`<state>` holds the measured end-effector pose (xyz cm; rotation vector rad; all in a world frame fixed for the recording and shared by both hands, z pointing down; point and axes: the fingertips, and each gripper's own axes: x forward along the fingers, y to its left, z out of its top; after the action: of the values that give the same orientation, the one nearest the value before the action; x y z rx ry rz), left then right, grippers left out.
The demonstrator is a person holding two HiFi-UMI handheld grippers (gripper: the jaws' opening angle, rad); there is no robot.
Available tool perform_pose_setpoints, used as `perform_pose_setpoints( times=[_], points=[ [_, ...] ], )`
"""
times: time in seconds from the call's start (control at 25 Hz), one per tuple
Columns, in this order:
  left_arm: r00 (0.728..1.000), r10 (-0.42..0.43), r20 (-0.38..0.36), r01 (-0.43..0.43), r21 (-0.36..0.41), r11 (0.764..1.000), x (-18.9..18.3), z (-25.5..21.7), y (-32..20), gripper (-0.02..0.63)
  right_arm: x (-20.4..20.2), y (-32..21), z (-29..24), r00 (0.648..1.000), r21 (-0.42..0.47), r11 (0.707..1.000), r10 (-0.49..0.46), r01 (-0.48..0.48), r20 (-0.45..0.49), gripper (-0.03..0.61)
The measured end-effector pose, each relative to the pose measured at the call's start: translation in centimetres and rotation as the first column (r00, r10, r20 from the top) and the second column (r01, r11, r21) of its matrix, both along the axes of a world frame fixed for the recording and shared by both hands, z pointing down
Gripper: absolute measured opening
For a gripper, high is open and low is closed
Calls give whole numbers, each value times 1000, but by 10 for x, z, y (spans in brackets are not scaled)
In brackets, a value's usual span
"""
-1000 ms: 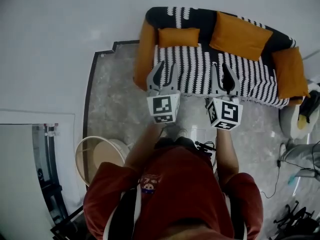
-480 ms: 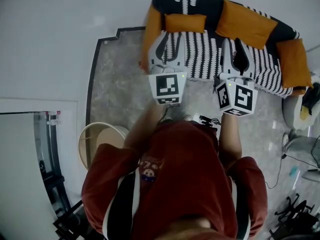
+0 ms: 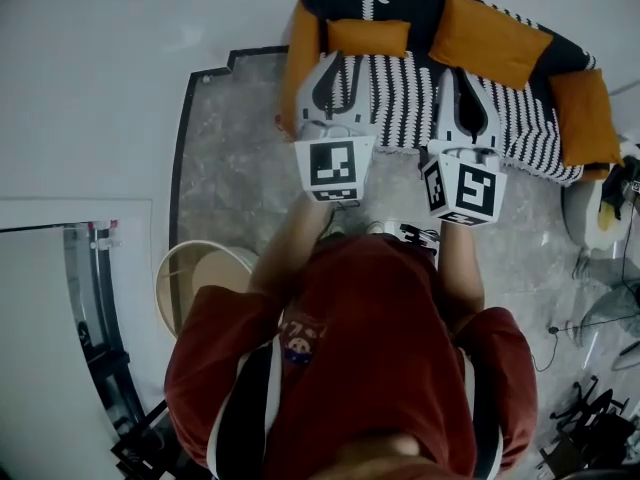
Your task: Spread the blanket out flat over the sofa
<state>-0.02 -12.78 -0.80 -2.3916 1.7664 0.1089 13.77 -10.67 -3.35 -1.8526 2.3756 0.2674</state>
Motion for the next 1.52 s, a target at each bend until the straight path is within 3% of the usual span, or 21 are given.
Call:
perform_pose_setpoints(
  times=[0.28, 0.4, 0.84, 1.52],
  points=[
    [999, 41, -8, -42, -15, 999, 2, 5, 2, 17, -5, 4, 4, 999, -4, 999, -32, 32, -15, 12],
    [996, 93, -3, -93, -17, 996, 15, 8, 5, 17, -1, 6, 7, 999, -12, 999, -36, 36, -20, 12],
    [987, 158, 3, -158, 33, 987, 30, 1, 24, 17, -2, 17, 12, 999, -3, 1000, -16, 16, -45, 12],
    [985, 170, 3, -170, 69, 983, 33, -8, 36, 17, -1, 28, 4, 998, 46, 999, -1, 3, -64, 12]
  ],
)
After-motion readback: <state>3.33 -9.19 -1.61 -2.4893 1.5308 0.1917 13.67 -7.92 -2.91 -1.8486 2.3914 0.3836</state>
